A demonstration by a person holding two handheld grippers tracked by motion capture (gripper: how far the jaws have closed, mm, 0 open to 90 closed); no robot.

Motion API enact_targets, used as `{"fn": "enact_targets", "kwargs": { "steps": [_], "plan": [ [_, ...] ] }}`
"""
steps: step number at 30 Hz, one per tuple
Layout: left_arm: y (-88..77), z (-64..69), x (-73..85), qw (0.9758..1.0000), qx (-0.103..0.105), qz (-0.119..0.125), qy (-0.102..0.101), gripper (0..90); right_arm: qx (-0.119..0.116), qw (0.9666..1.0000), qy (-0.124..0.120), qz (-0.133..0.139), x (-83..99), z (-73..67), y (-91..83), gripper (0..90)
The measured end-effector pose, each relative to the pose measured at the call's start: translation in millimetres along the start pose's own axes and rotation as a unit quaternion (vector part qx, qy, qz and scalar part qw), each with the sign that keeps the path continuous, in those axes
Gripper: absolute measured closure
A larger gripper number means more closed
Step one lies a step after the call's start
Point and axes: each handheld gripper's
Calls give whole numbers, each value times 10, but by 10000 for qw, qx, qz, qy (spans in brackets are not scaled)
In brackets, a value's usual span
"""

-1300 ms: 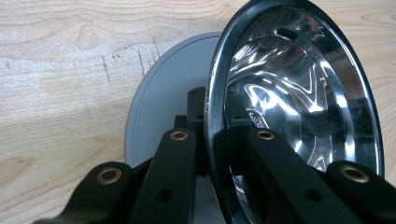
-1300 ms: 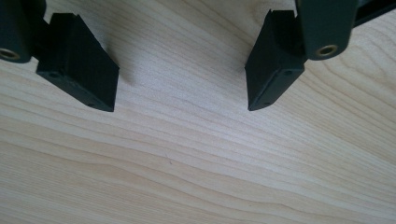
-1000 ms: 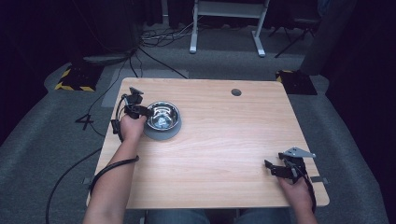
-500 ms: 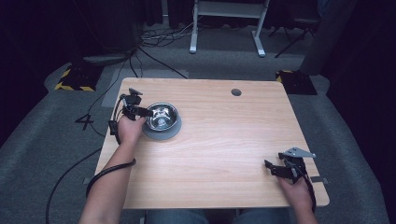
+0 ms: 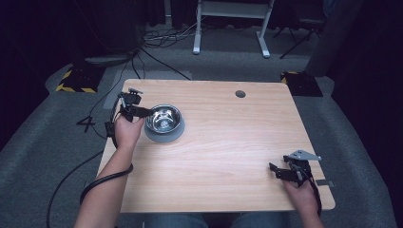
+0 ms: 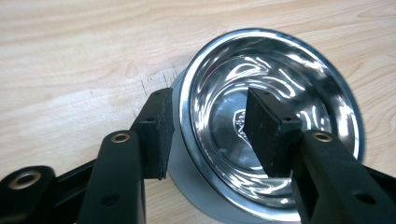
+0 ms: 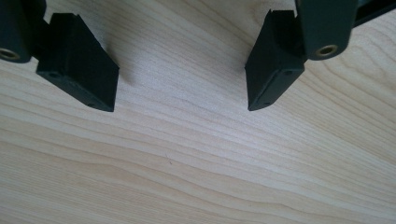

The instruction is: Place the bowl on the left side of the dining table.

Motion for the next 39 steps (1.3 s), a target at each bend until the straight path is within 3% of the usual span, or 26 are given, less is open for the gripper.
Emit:
{"fn": "enact_targets", "kwargs": {
  "steps": [6, 14, 17, 19, 24, 34, 39],
  "plan": [
    [-293, 129, 68, 9993, 21, 263, 279, 520, -1, 10000, -3, -6, 0, 0, -1, 259],
    [-609, 261, 215, 9964, 337, 440, 644, 509, -1, 10000, 2, 1, 0, 0, 0, 259],
    [-675, 299, 259, 9951, 491, 529, 682, 500, -1, 10000, 0, 0, 0, 0, 0, 259],
    [-757, 360, 313, 9931, 645, 531, 826, 498, 0, 10000, 2, 0, 0, 0, 0, 259],
    [-861, 455, 401, 9909, 677, 410, 1091, 496, 0, 10000, 1, 0, 0, 0, 0, 259],
    [-1009, 527, 598, 9907, 697, 430, 1084, 491, 0, 10000, -4, -3, -1, 0, 0, 259],
    [-1084, 527, 709, 9885, 766, 455, 1226, 481, 0, 10000, -1, -4, -1, 0, 0, 259]
  ]
}}
Point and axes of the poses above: each handheld gripper's, and its own axes: y roughly forward along the jaws, x roughly out of its underside, z roughly to its right
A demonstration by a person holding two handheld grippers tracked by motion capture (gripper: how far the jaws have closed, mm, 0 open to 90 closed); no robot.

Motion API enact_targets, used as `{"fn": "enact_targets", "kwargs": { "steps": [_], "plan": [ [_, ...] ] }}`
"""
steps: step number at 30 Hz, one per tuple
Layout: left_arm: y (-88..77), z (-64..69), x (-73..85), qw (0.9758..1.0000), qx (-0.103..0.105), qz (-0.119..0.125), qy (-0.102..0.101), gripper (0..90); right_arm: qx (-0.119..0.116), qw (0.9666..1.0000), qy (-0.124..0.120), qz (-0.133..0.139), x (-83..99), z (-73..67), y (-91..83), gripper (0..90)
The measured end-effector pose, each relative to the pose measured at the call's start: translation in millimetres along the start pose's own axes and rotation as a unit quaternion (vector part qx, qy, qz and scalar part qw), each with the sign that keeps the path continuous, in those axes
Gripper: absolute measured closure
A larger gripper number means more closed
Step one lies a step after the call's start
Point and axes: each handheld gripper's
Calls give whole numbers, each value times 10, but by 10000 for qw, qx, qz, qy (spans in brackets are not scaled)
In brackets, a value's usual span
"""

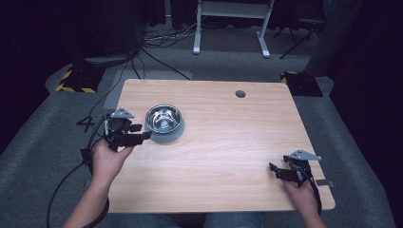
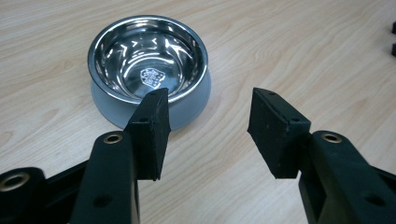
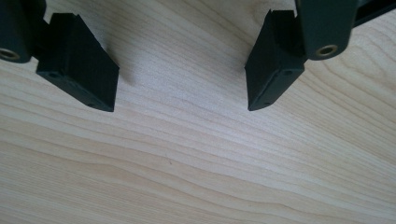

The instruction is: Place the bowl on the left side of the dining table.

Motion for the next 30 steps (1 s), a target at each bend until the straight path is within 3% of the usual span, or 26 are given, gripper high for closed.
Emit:
{"fn": "enact_targets", "kwargs": {
  "steps": [3, 7, 11, 13, 17, 19, 21, 28, 30],
  "plan": [
    [-42, 33, 65, 10000, 39, -44, 43, 479, -1, 10000, -2, -2, 0, 0, 0, 259],
    [-108, 99, 150, 9995, 37, -139, 288, 478, 1, 10000, 2, 3, 0, 0, 1, 259],
    [-133, 145, 201, 9992, 34, -205, 338, 477, 0, 10000, 2, 3, 0, 0, 0, 259],
    [-156, 169, 263, 9986, 129, -276, 433, 475, 0, 10000, 0, 2, 0, 0, 0, 259],
    [-186, 201, 329, 9984, 114, -391, 405, 475, -1, 10000, 1, 4, 0, 0, 1, 259],
    [-228, 243, 383, 9987, 66, -328, 377, 475, 0, 10000, 2, 4, 0, 0, 1, 259],
    [-255, 294, 468, 9990, 178, -207, 347, 475, 0, 10000, 2, 4, 0, 0, 1, 259],
    [-310, 404, 561, 9986, -73, -300, 438, 461, 0, 10000, 2, 4, 0, 0, 1, 259],
    [-309, 412, 581, 9988, 19, -277, 415, 454, 0, 10000, -1, 4, 0, 0, 1, 259]
  ]
}}
Point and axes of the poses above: each handheld gripper's, and its own axes: y roughly forward along the jaws, x roughly out of its underside, z roughly to its right
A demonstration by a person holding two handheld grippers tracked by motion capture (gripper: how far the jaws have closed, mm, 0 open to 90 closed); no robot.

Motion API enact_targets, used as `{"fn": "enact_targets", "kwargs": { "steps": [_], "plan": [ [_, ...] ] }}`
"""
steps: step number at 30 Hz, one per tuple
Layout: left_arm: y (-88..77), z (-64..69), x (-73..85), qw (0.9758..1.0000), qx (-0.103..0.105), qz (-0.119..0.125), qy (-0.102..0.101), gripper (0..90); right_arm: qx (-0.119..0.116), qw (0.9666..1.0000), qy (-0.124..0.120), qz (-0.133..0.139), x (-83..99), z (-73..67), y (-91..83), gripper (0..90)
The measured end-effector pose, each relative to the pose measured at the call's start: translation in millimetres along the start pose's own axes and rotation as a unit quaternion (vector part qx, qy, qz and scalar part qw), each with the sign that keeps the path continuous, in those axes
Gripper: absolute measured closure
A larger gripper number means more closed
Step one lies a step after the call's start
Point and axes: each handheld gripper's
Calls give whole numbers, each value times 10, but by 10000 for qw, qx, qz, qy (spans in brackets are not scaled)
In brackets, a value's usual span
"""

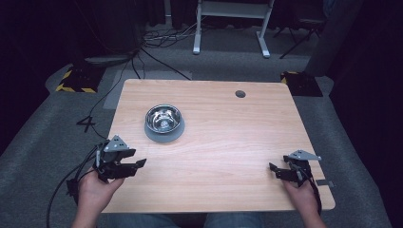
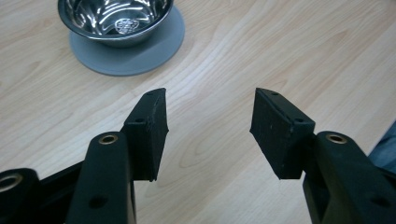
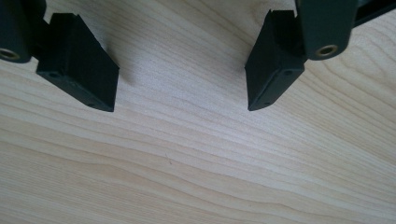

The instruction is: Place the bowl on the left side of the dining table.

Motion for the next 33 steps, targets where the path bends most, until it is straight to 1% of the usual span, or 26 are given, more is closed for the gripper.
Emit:
{"fn": "enact_targets", "kwargs": {
  "steps": [1, 2, 3, 4, 5, 6, 7, 8, 9, 10, 13, 14, 15, 16, 17, 18, 19, 20, 23, 26, 28, 29, 30, 31, 32, 33],
  "plan": [
    [11, 9, 19, 10000, 80, -46, 2, 452, 0, 10000, 1, -2, 0, 0, 0, 259],
    [27, 22, 41, 9999, 96, -92, -34, 452, 0, 10000, 1, -2, 0, 0, 0, 259],
    [43, 28, 64, 9999, 67, -148, -42, 452, -1, 10000, 3, 1, 0, 0, 0, 259],
    [77, 28, 111, 9997, 30, -258, -18, 449, 0, 10000, -1, -3, 0, 0, -1, 259],
    [77, 28, 111, 9997, 30, -258, -18, 449, 0, 10000, -1, -3, 0, 0, -1, 259],
    [117, 18, 160, 9994, 48, -336, -54, 447, 0, 10000, 3, 0, 0, -1, 0, 259],
    [117, 18, 160, 9994, 48, -336, -54, 444, 0, 10000, 1, 0, 0, 0, 0, 259],
    [167, 23, 216, 9991, 36, -413, -91, 444, 0, 10000, 2, 1, 0, 0, 0, 259],
    [187, 26, 242, 9989, 39, -462, -77, 444, 0, 10000, 3, 0, 0, 0, 0, 259],
    [208, 35, 267, 9987, 94, -492, -114, 444, 0, 10000, 1, 1, 0, 0, 0, 259],
    [234, 35, 309, 9984, 94, -557, -88, 440, 0, 10000, 1, 0, 0, 0, 0, 259],
    [257, 21, 344, 9978, 94, -649, -44, 439, 0, 10000, 2, 2, 0, -1, 0, 259],
    [271, 11, 361, 9971, 123, -749, -77, 438, 1, 10000, 0, 0, 0, 0, 0, 259],
    [292, -4, 383, 9966, 100, -816, -108, 438, 1, 10000, 2, 0, 0, -1, 0, 259],
    [322, -11, 409, 9959, 176, -854, -229, 436, 0, 10000, 2, 0, 0, -1, 0, 259],
    [341, -38, 429, 9952, 196, -933, -232, 428, 1, 10000, 0, 2, 0, 0, 0, 259],
    [341, -38, 429, 9952, 196, -933, -232, 417, 0, 10000, 0, -4, 0, 0, -1, 259],
    [381, -63, 476, 9941, 204, -1029, -284, 416, 1, 10000, -1, 0, 0, 0, 0, 259],
    [431, -70, 534, 9930, 110, -1149, -256, 415, 0, 10000, 0, 0, 0, 0, 0, 259],
    [465, -68, 573, 9924, 95, -1203, -217, 416, 1, 10000, 1, 0, 0, -1, 0, 259],
    [498, -76, 610, 9922, 74, -1214, -273, 416, 0, 10000, 1, 1, 0, -1, 0, 259],
    [537, -89, 633, 9916, 87, -1250, -329, 415, 0, 10000, 2, 0, 0, -1, 0, 259],
    [537, -89, 633, 9916, 87, -1250, -329, 414, 0, 10000, 2, 0, 0, -1, 0, 259],
    [571, -84, 646, 9912, 53, -1279, -349, 413, 2, 10000, 2, 1, 0, -1, 0, 259],
    [571, -84, 646, 9912, 53, -1279, -349, 413, 2, 10000, 2, 1, 0, -1, 0, 259],
    [606, -69, 652, 9913, 59, -1282, -301, 412, 1, 10000, 0, 1, 0, 0, 0, 259]
  ]
}}
Point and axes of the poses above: each handheld gripper's, and its own axes: y roughly forward along the jaws, x roughly out of its underside, z roughly to its right
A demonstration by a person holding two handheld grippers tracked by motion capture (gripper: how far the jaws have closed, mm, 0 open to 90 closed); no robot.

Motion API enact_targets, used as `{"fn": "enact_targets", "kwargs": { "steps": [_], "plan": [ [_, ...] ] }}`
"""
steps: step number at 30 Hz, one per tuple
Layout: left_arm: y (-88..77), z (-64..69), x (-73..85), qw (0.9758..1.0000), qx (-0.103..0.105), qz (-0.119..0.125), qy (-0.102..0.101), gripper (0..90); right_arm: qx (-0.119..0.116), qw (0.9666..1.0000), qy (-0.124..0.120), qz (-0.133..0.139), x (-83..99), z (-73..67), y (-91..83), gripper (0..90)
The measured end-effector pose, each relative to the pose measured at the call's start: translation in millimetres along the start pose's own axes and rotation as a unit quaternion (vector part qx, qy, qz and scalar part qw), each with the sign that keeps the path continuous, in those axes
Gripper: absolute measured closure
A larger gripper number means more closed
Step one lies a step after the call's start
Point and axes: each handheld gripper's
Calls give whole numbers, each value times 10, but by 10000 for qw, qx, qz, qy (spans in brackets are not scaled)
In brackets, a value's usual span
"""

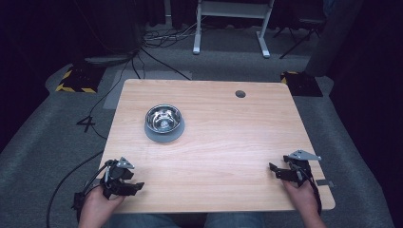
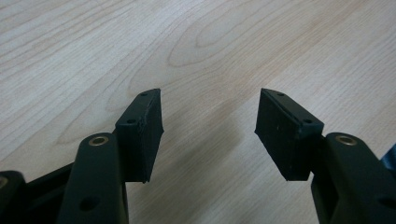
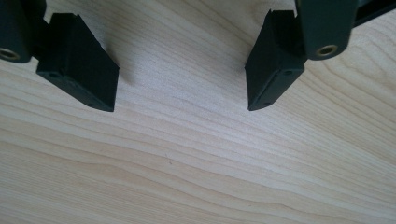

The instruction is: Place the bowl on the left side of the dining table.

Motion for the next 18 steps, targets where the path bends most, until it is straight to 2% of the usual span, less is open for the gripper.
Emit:
{"fn": "enact_targets", "kwargs": {
  "steps": [1, 2, 5, 6, 8, 9, 10, 12, 13, 15, 16, 17, 18],
  "plan": [
    [16, 8, -2, 10000, -36, -18, 61, 411, -1, 10000, 0, 0, 0, 0, 0, 259],
    [28, 16, -5, 9997, -177, -54, 137, 408, 0, 10000, 0, -1, 0, 0, 0, 259],
    [85, 43, 8, 9996, -212, -125, 103, 393, 0, 10000, 1, 0, 0, 0, 0, 259],
    [109, 47, 22, 9990, -274, 51, 336, 360, -1, 10000, 3, 0, 0, 0, 0, 260],
    [119, 55, 34, 9990, -249, 99, 345, 346, 0, 10000, 0, 0, 0, 0, 0, 259],
    [144, 66, 63, 9991, -169, 254, 299, 328, 0, 10000, 1, -1, 0, 0, 0, 259],
    [149, 65, 80, 9980, -334, 361, 396, 300, 0, 10000, 2, 0, 0, 0, 0, 259],
    [186, 51, 114, 9971, -226, 559, 461, 234, 0, 10000, 1, 0, 0, 0, 0, 259],
    [203, 51, 128, 9970, -156, 631, 424, 211, 0, 10000, 2, 0, 0, 0, 0, 259],
    [235, 46, 152, 9958, -173, 808, 402, 170, 0, 10000, 1, 0, 0, 0, 0, 259],
    [235, 46, 152, 9958, -173, 808, 402, 152, 0, 10000, 1, 0, 0, 0, 0, 259],
    [249, 33, 160, 9944, -200, 918, 491, 143, -1, 10000, -1, -4, 0, 0, -1, 259],
    [249, 33, 160, 9944, -200, 918, 491, 139, -1, 10000, -1, -4, 0, 0, -1, 259]
  ]
}}
Point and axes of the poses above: each handheld gripper's, and its own axes: y roughly forward along the jaws, x roughly out of its underside, z roughly to its right
